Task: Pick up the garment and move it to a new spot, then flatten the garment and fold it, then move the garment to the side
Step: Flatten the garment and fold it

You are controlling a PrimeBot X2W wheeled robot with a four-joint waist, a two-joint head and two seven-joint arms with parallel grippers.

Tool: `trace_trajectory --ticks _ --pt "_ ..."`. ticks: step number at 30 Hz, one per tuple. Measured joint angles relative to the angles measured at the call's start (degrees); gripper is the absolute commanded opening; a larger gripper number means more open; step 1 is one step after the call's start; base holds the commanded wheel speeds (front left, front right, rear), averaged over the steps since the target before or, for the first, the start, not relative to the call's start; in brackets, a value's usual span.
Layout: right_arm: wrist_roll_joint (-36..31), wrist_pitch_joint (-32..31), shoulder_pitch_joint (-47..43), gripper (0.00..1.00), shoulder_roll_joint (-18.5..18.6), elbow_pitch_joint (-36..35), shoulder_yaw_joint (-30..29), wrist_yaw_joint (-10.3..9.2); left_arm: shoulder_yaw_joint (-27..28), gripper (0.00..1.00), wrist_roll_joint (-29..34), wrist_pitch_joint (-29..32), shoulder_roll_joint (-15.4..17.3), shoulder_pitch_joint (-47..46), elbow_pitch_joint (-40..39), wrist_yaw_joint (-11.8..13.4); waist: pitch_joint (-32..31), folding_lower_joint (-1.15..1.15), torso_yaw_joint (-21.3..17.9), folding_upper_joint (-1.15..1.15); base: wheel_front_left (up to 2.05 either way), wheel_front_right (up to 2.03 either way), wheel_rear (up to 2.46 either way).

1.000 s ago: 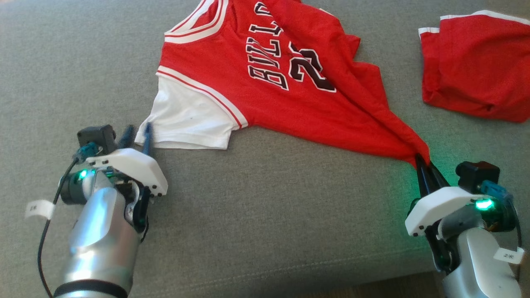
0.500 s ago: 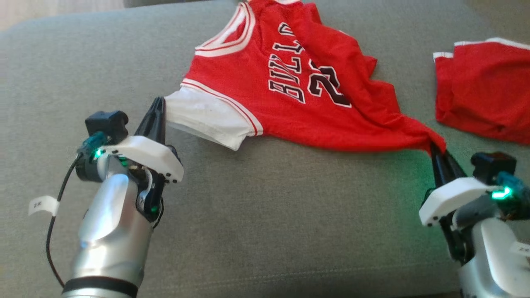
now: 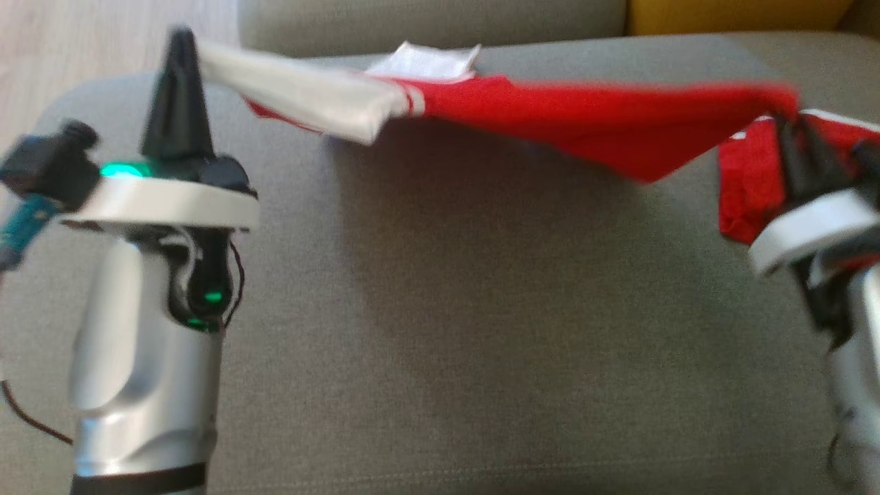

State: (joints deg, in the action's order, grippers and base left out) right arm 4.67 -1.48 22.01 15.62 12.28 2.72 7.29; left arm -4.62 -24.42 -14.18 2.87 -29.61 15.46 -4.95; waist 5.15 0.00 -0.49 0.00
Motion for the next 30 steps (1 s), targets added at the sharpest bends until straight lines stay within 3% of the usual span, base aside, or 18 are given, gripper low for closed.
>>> trace_trajectory --ticks 5,10,11,17,20,23,30 --pt "-1.19 -0.35 5.78 0.0 4.77 -5.87 1.63 0.0 1.15 0.0 -2.02 2.54 -0.04 0.02 -13.66 1.83 -2.6 0.0 0.02 0.0 0.0 0.0 0.0" --pt "-1.22 -3.82 8.0 0.0 8.33 -12.27 1.36 0.0 1.51 0.0 -2.53 5.88 0.02 -0.03 -25.03 3.65 -4.12 0.0 0.2 0.0 0.0 0.0 0.0" --pt "-1.14 -6.3 8.62 0.0 9.75 -16.11 0.48 0.0 1.48 0.0 -2.52 7.88 0.13 -0.38 -30.22 4.63 -4.31 0.0 0.32 0.0 0.0 0.0 0.0" --pt "1.45 -13.71 11.99 0.0 11.99 -23.71 -0.32 0.0 1.35 0.0 -1.4 15.29 1.89 -8.55 -37.42 6.98 -2.68 0.0 0.17 0.0 0.0 0.0 0.0" --pt "4.75 -16.39 15.56 0.0 11.95 -23.6 0.16 0.0 1.38 0.0 -0.42 17.86 3.58 -14.93 -35.38 6.94 -0.61 0.0 -0.03 0.0 0.0 0.0 0.0" --pt "7.02 -17.77 21.91 0.0 12.11 -20.22 2.66 0.0 1.86 0.0 -1.81 19.54 3.91 -22.12 -28.53 6.94 2.6 0.0 -0.31 0.0 0.0 0.0 0.0" --pt "9.75 -13.74 43.23 0.0 11.55 -3.81 13.84 0.0 3.45 0.0 0.11 15.46 6.57 -42.05 -7.97 5.5 12.23 0.01 -0.69 0.0 0.0 0.0 0.0"
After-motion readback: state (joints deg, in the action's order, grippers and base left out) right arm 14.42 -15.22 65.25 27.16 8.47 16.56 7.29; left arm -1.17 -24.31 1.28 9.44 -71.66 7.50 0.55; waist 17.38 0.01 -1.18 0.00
